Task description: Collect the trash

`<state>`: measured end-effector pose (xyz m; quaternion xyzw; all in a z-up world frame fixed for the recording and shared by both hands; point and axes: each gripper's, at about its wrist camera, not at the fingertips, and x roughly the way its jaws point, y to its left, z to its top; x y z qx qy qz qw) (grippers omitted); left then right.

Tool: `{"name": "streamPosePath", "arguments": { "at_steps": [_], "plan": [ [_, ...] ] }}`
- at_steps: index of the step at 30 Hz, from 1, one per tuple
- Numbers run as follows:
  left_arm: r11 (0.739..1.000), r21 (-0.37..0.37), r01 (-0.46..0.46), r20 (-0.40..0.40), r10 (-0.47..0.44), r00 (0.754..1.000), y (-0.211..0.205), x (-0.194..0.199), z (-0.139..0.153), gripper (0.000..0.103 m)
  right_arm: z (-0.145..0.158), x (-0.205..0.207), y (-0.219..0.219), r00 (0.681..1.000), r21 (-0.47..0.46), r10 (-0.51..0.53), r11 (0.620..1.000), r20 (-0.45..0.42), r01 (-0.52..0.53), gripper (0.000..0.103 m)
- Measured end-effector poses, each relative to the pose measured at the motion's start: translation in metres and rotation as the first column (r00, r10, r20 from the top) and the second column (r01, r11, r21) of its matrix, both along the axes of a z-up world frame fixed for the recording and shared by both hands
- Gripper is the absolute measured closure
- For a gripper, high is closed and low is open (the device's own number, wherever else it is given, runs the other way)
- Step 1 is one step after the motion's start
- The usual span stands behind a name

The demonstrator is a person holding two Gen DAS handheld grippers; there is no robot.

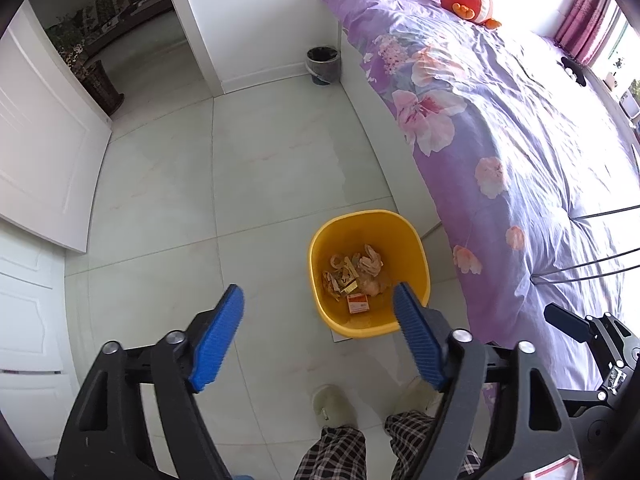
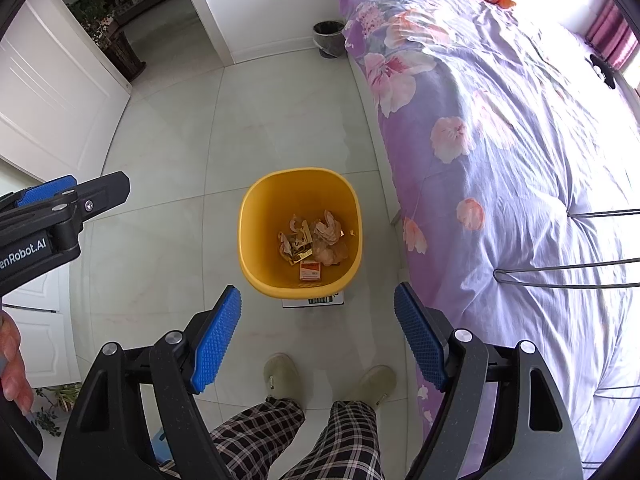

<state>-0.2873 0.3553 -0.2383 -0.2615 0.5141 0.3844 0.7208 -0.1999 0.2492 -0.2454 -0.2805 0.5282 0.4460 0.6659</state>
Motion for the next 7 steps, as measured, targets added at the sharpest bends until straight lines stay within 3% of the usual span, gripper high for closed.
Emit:
{"name": "streamPosePath", "arguments": {
  "at_steps": [1,7],
  "plan": [
    [1.0,0.01,-0.009,-0.011,0.009,1.0,0.0006,0.0002,0.0003,0.005,-0.0002,-0.0001,-0.0002,1.0,-0.001,0.0,1.0,0.001,0.0,0.024],
    [1.0,-0.013,-0.026,-0.012,0.026,1.0,0.0061,-0.0035,0.0002,0.005,0.0013,-0.0015,-0.0011,1.0,-0.003,-0.011,1.0,0.009,0.011,0.021]
  ]
}}
